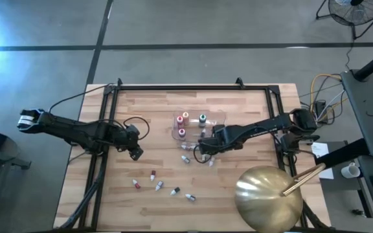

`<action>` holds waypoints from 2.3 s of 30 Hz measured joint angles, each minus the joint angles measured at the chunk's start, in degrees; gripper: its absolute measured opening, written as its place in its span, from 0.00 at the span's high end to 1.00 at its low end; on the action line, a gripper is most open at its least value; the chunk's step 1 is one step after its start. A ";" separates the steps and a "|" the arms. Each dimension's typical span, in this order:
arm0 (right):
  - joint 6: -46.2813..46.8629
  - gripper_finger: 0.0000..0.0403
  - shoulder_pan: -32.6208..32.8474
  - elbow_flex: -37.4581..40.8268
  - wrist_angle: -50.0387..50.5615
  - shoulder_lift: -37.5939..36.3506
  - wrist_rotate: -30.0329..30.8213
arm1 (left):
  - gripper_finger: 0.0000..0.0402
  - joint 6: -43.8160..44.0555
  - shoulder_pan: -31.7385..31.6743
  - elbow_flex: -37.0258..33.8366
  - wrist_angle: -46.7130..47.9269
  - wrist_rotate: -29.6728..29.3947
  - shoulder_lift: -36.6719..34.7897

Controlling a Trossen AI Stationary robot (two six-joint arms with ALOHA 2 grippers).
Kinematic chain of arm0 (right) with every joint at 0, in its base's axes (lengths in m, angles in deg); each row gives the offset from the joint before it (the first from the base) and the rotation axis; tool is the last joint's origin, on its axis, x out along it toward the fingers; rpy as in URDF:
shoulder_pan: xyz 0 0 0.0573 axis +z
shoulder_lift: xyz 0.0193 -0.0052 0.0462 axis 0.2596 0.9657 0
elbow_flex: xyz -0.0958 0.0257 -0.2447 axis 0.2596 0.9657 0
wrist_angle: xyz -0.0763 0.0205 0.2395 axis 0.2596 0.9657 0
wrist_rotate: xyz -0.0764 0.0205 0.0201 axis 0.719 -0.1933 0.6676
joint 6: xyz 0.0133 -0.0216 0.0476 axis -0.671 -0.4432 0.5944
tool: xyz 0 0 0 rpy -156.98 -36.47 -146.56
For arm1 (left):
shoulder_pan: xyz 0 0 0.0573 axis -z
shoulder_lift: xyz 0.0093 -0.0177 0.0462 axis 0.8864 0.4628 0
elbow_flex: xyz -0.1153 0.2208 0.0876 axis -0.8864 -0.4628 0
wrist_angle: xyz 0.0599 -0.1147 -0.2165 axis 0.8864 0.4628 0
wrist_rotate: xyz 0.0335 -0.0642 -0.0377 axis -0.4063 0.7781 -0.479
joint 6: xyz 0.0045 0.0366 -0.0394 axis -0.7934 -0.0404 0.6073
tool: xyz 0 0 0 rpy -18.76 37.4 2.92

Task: Pick & Place food coloring
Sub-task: Adjust the transparent bin, then put the small purple food coloring bottle in the transparent bin

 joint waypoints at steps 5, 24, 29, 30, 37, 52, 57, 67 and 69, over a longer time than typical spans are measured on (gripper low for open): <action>0.16 0.55 -1.07 0.07 -0.19 -0.04 3.51 | 0.57 -0.12 -0.19 0.00 -0.01 0.02 0.00; -17.29 0.56 -7.70 0.09 -14.02 -0.09 8.64 | 0.57 -0.02 -0.19 0.00 -0.17 0.02 0.00; -19.37 0.56 -10.01 0.09 -14.88 -0.13 11.42 | 0.57 0.04 -0.21 0.00 -0.20 0.27 0.00; -19.54 0.56 -10.38 0.09 -14.87 -0.13 11.66 | 0.57 0.20 -0.20 0.00 -0.20 0.52 0.00; -22.68 0.56 -10.31 -2.15 -11.18 -0.34 6.63 | 0.57 0.36 -0.20 0.00 -0.20 1.90 0.00; -5.70 0.56 0.01 0.19 -3.99 0.81 -17.00 | 0.57 -0.12 -0.21 0.00 -0.21 1.96 0.00; 3.18 0.56 2.51 2.35 -7.95 1.90 -13.22 | 0.57 -1.50 -0.21 0.00 -0.29 1.96 0.00; 8.11 0.56 2.62 3.74 -11.82 6.17 -9.77 | 0.57 -2.03 -0.21 -0.02 -0.92 1.96 0.02; 7.73 0.56 2.62 3.76 -13.28 7.08 -10.61 | 0.57 -2.03 -0.21 -0.02 -0.89 1.96 0.02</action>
